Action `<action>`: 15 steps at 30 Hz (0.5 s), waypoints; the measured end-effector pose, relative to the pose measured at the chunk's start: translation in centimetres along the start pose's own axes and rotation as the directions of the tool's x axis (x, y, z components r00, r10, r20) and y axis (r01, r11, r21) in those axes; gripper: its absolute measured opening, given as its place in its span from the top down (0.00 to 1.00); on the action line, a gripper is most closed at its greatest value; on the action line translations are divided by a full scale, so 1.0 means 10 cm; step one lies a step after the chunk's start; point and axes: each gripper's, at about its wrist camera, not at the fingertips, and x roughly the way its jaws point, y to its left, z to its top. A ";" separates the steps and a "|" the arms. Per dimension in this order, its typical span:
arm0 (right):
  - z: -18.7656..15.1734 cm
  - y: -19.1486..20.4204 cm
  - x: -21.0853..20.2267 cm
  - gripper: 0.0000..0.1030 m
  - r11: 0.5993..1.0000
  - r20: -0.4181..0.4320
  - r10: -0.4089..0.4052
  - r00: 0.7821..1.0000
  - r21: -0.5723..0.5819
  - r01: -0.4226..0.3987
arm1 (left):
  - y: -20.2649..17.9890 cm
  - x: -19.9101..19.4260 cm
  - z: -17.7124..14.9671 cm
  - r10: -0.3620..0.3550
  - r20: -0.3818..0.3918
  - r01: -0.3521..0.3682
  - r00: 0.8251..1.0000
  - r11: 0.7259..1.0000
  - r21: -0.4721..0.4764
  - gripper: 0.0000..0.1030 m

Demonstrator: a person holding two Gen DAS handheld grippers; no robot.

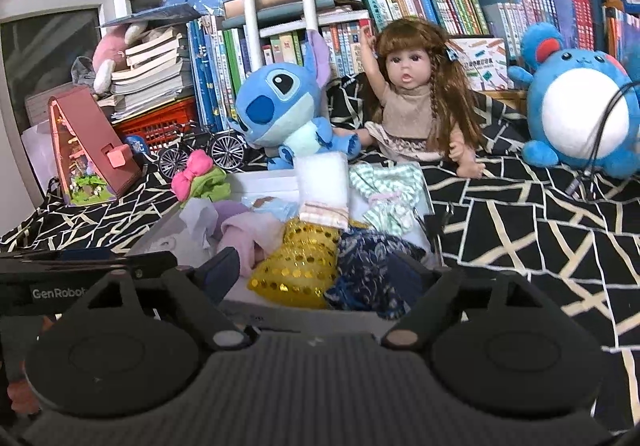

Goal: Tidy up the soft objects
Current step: 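Withdraw both tools from the box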

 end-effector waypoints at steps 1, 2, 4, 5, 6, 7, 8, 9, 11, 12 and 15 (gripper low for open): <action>-0.02 0.00 0.00 0.14 1.000 -0.003 -0.003 1.000 -0.001 0.003 | 0.00 -0.01 -0.02 0.002 -0.002 -0.002 1.000 1.000 0.000 0.14; -0.05 -0.01 -0.01 0.13 1.000 -0.007 -0.007 1.000 -0.001 0.007 | 0.00 -0.01 -0.04 0.005 -0.005 -0.005 1.000 1.000 0.000 0.14; -0.09 -0.01 -0.01 0.11 1.000 -0.014 -0.014 1.000 0.001 0.014 | 0.01 -0.01 -0.10 0.011 -0.014 -0.011 1.000 1.000 -0.003 0.14; -0.12 -0.01 -0.02 0.10 1.000 -0.017 -0.016 1.000 0.003 0.016 | 0.01 -0.01 -0.12 0.013 -0.020 -0.014 1.000 1.000 -0.004 0.14; -0.14 -0.01 -0.01 0.10 1.000 -0.022 -0.018 1.000 0.004 0.018 | 0.02 0.00 -0.15 0.015 -0.027 -0.015 1.000 1.000 -0.006 0.14; -0.17 -0.01 -0.01 0.10 1.000 -0.029 -0.020 0.999 0.003 0.020 | 0.02 0.01 -0.17 0.016 -0.034 -0.016 0.999 1.000 -0.005 0.14; -0.19 -0.01 0.00 0.09 1.000 -0.035 -0.022 0.999 0.003 0.022 | 0.02 0.02 -0.20 0.018 -0.041 -0.018 0.999 1.000 -0.004 0.14; -0.21 -0.01 0.00 0.09 1.000 -0.039 -0.025 0.999 0.002 0.025 | 0.02 0.03 -0.23 0.023 -0.048 -0.023 0.999 1.000 -0.001 0.14; -0.26 0.00 0.02 0.09 0.999 -0.051 -0.033 0.998 -0.001 0.033 | 0.02 0.06 -0.27 0.033 -0.058 -0.033 0.998 0.999 0.001 0.14; -0.28 0.00 0.04 0.09 0.999 -0.058 -0.038 0.998 -0.001 0.038 | 0.02 0.07 -0.29 0.037 -0.063 -0.037 0.997 0.999 0.001 0.14; -0.32 0.00 0.11 0.09 0.999 -0.088 -0.053 0.995 -0.001 0.053 | 0.02 0.12 -0.34 0.050 -0.073 -0.051 0.996 0.999 -0.006 0.14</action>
